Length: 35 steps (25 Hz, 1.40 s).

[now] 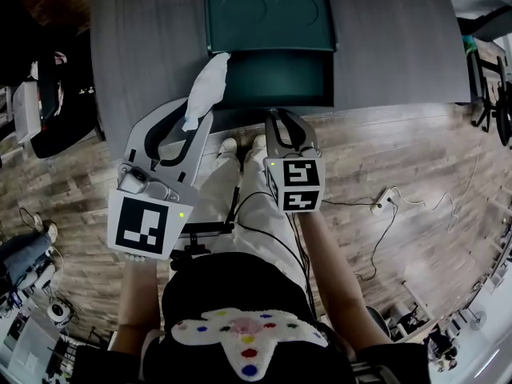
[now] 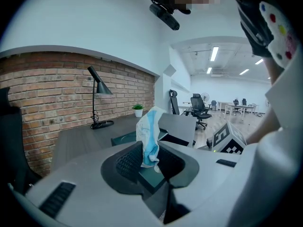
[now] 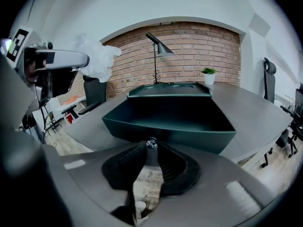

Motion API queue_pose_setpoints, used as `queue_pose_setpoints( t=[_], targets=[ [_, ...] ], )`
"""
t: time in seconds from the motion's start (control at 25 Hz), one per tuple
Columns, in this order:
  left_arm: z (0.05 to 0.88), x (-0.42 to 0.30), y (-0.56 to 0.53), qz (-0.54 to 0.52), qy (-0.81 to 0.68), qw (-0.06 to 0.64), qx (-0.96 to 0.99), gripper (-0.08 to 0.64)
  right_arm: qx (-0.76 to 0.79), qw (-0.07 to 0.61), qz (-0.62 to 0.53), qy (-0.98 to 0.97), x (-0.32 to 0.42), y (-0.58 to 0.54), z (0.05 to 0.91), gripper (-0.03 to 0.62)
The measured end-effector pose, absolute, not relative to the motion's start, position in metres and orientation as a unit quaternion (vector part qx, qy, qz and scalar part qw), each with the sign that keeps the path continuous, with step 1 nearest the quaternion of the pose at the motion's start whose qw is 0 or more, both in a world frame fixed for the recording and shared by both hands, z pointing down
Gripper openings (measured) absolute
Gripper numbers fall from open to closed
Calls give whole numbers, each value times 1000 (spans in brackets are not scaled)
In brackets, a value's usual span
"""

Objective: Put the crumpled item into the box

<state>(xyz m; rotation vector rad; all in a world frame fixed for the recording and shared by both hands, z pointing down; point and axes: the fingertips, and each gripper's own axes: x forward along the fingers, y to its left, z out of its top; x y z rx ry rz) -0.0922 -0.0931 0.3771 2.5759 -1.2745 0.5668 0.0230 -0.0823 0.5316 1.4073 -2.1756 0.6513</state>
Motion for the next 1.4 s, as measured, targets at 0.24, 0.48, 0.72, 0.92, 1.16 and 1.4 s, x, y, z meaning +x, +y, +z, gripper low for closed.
queue_pose_setpoints(
  t=[0.24, 0.48, 0.72, 0.92, 1.16, 1.4],
  targets=[
    [367, -89, -92, 186, -435, 100, 875, 84, 511, 214, 238, -797, 26, -82, 516, 107],
    [349, -89, -96, 173, -437, 87, 878, 84, 527, 205, 196, -801, 37, -86, 478, 85],
    [325, -81, -95, 160, -431, 69, 885, 84, 568, 147, 155, -795, 64, -100, 417, 20],
    [302, -76, -99, 147, -431, 54, 889, 84, 587, 108, 130, -792, 78, -106, 370, 9],
    [278, -71, -98, 134, -429, 32, 893, 84, 600, 92, 112, -787, 90, -101, 334, 9],
    [262, -70, -95, 122, -432, 27, 893, 84, 603, 82, 86, -789, 97, -95, 301, 9]
  ],
)
